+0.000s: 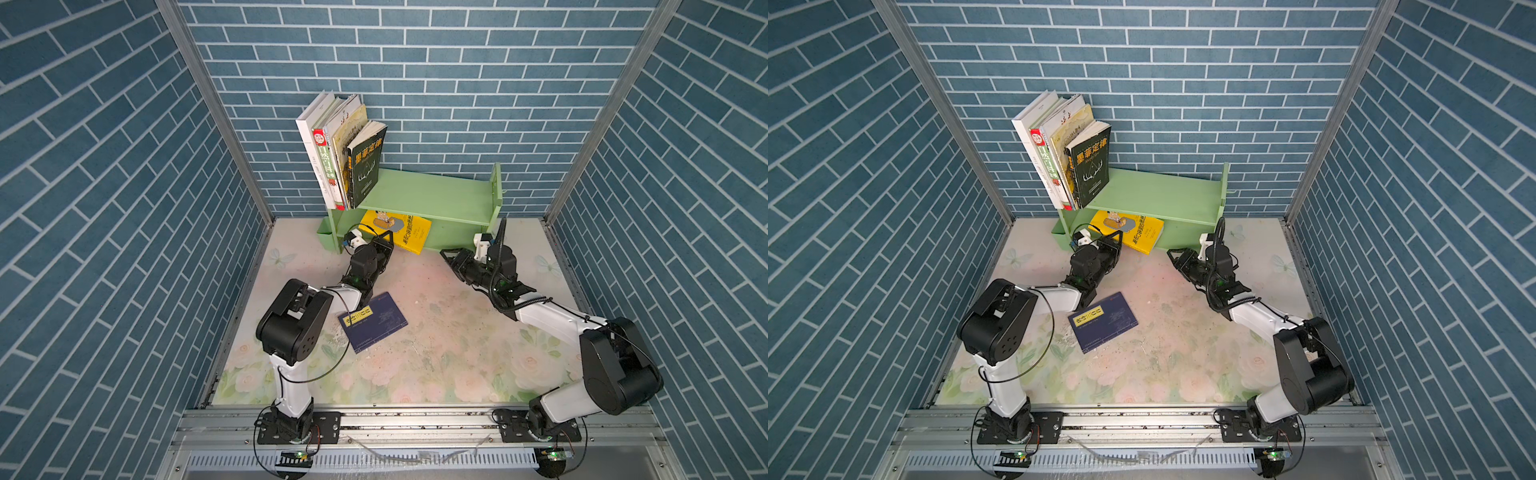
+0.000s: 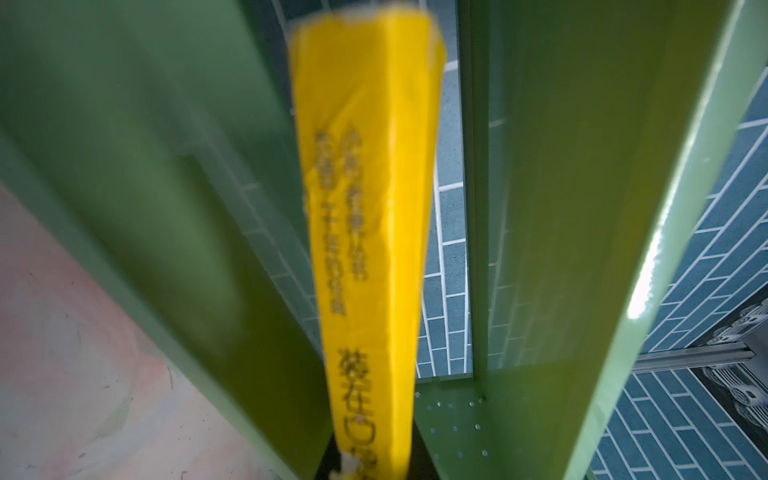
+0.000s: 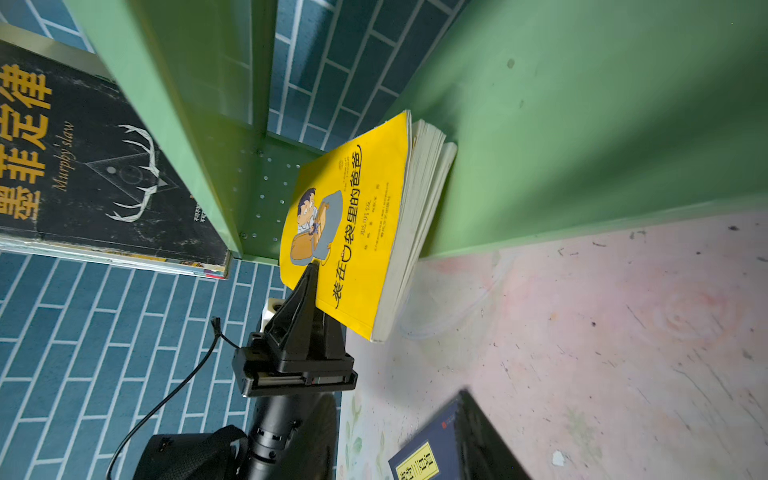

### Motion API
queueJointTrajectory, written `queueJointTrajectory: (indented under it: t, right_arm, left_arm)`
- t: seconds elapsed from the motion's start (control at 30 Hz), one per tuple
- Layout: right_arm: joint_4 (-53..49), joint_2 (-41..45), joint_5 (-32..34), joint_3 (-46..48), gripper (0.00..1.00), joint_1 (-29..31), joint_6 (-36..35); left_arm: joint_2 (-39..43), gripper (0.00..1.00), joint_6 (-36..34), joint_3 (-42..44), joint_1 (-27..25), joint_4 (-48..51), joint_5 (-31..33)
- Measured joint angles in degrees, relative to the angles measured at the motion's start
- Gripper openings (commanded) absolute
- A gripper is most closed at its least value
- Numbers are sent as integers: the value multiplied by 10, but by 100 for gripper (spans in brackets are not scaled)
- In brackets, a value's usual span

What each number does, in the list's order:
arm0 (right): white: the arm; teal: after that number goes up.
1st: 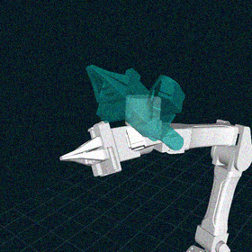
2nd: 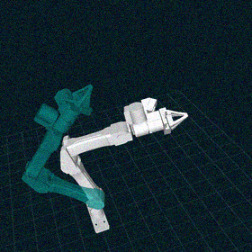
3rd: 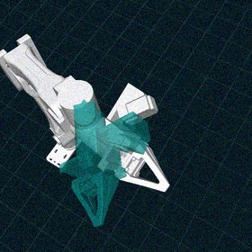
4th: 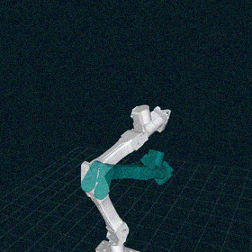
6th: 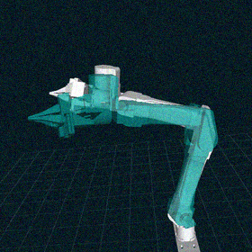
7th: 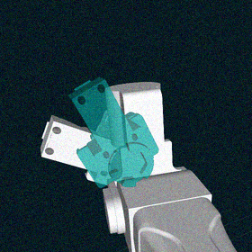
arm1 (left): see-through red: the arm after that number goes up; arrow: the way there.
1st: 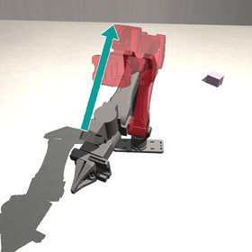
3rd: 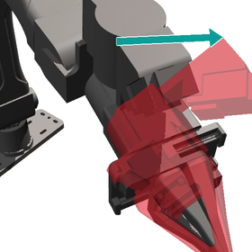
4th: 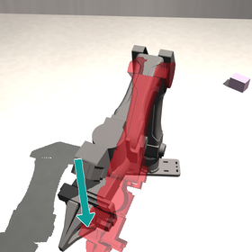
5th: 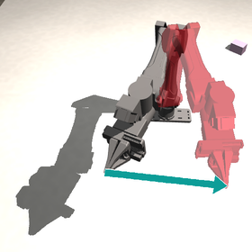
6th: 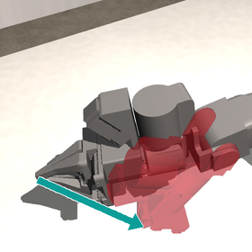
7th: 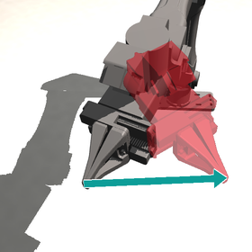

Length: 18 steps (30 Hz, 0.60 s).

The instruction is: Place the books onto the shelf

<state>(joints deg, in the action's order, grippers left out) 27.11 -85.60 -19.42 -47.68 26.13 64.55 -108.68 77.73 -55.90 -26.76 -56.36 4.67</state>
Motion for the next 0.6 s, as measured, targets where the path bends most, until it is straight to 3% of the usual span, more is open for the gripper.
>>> queueJointTrajectory:
  t: [0.3,0.6]
  right_arm:
    - [-9,0,0,0,47,5,-5]
    - [-14,0,0,0,47,7,-5]
  left_arm:
    - [-1,9,-17,-1,2,5,37]
    - [-1,8,-17,-12,16,30,42]
